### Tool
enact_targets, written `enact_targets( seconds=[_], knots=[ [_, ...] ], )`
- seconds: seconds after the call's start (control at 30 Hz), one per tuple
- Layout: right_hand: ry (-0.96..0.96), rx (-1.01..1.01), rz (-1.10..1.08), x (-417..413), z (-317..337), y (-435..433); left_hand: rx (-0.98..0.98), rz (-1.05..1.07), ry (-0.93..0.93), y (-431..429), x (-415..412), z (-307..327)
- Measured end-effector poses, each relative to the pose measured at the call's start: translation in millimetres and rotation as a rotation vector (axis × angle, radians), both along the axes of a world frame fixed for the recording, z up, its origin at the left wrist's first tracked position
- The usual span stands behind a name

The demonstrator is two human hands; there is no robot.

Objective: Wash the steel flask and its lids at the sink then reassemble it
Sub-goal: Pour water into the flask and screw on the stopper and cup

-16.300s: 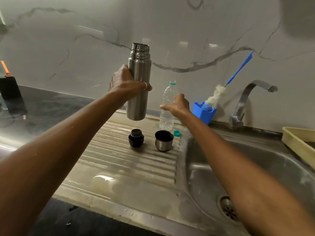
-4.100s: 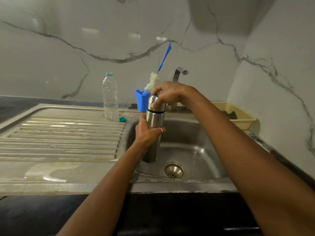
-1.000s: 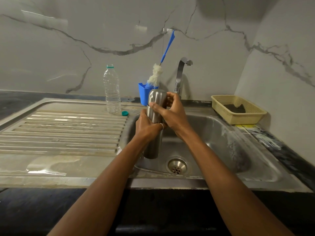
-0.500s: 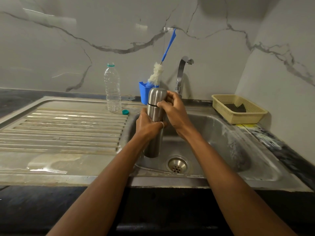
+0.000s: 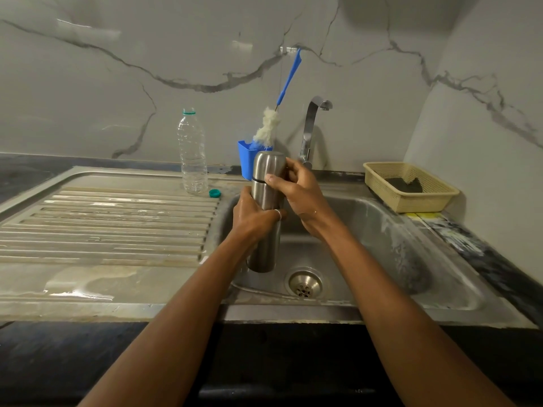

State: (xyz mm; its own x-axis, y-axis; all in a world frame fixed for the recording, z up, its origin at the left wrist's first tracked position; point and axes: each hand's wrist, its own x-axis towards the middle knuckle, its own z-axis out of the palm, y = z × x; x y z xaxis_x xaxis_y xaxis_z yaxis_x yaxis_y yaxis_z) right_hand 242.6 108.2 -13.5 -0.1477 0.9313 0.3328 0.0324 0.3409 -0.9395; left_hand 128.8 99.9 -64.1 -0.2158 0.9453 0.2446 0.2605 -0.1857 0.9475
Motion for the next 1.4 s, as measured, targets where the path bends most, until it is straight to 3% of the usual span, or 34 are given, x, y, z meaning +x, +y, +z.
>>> enact_targets(
  seconds=[0.2,0.5,0.63,1.0,1.4],
  knots=[
    [-0.075,0.178,-0.246,-16.8,-6.1,-2.8,0.004,0.006,0.006,2.5,-0.5,-1.1],
    [0.083,-0.018,0.103,9.1,9.9,2.3,0.037,-0.251,0.055,-2.7,-2.1,6.8],
    [0.044,-0.035,0.124,18.6,13.4,2.2,0.031,-0.312,0.096,-2.7,-0.6,8.1],
    [0.067,0.001,-0.244,-10.7,8.4,-0.4,0.079,-0.061,0.125,-8.0,16.4,4.1],
    [0.067,0.033,-0.403,-15.5,12.3,-7.8,0.189,-0.014,0.08,-12.2,28.0,0.4]
  ],
)
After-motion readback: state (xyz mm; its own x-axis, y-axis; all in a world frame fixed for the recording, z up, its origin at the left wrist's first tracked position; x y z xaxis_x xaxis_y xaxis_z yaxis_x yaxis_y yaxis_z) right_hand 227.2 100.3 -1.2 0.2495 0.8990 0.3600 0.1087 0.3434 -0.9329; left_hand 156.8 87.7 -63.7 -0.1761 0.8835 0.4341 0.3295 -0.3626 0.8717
